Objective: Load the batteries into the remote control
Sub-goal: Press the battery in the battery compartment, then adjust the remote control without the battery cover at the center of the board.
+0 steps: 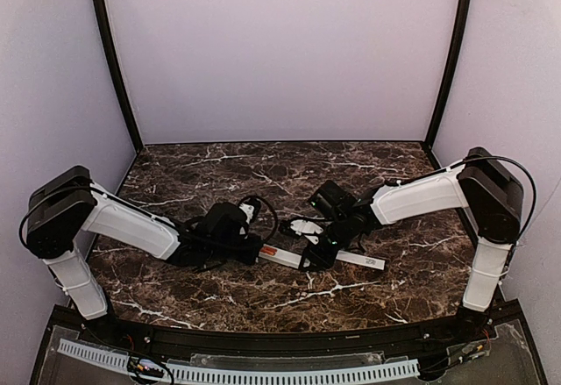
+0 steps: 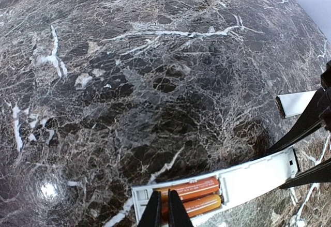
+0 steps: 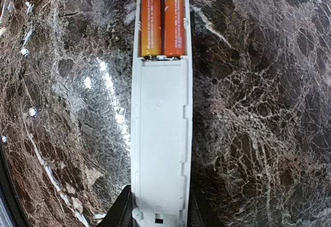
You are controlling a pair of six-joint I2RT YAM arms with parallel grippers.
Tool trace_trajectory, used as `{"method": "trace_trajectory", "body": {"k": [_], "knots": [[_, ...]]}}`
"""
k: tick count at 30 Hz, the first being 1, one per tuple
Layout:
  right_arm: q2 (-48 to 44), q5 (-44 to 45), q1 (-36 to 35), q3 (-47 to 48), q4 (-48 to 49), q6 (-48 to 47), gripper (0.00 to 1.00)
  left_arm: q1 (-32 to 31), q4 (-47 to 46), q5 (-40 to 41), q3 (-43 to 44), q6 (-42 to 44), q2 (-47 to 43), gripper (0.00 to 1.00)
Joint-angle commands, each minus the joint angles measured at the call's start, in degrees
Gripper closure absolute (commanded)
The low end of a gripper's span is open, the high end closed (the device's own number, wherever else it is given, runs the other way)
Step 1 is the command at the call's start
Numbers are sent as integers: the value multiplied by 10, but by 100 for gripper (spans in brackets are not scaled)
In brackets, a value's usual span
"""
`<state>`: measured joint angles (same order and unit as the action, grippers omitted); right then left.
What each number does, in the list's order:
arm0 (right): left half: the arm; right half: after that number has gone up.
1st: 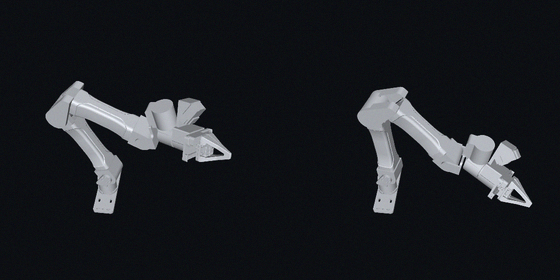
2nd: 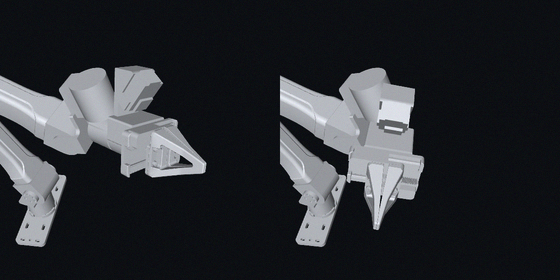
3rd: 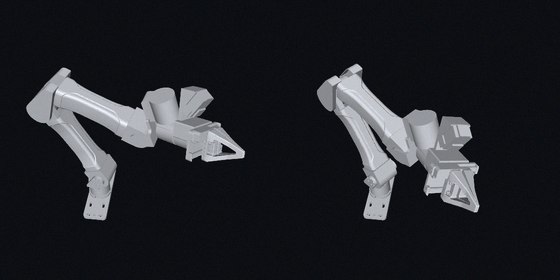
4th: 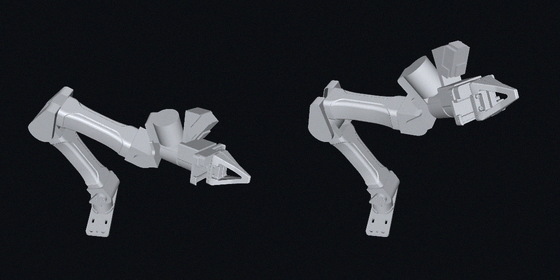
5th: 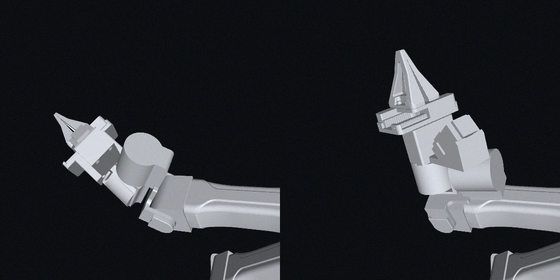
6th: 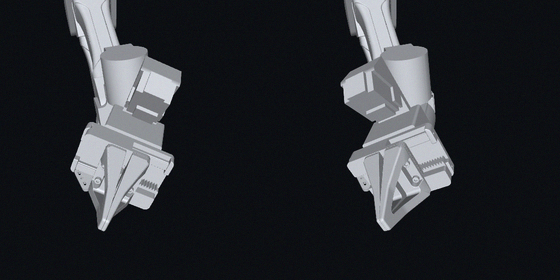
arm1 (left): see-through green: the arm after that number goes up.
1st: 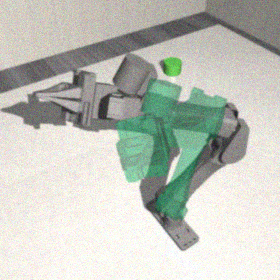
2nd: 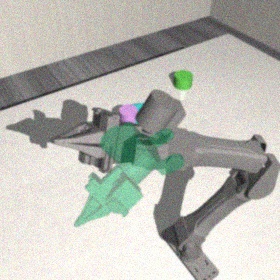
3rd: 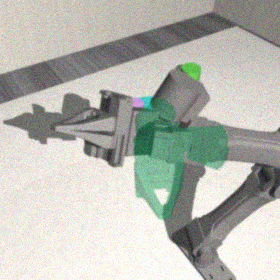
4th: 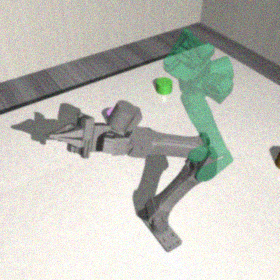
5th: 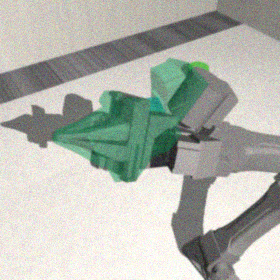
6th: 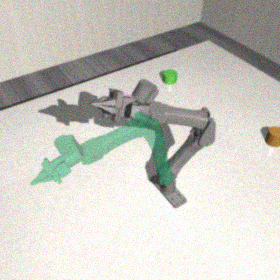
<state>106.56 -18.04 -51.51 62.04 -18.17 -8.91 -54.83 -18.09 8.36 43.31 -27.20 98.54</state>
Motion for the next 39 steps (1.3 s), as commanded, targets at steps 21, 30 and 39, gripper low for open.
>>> {"method": "trace_trajectory", "body": {"k": [21,30,39], "knots": [[13,20,5,-3,5,15,91,-41,110,7,-27,17,-15,85],[4,27,5,-6,3,7,85,-2,133,-11,0,26,-111,75],[2,30,4,-2,2,0,75,35,165,-15,30,58,-110,73]]}}
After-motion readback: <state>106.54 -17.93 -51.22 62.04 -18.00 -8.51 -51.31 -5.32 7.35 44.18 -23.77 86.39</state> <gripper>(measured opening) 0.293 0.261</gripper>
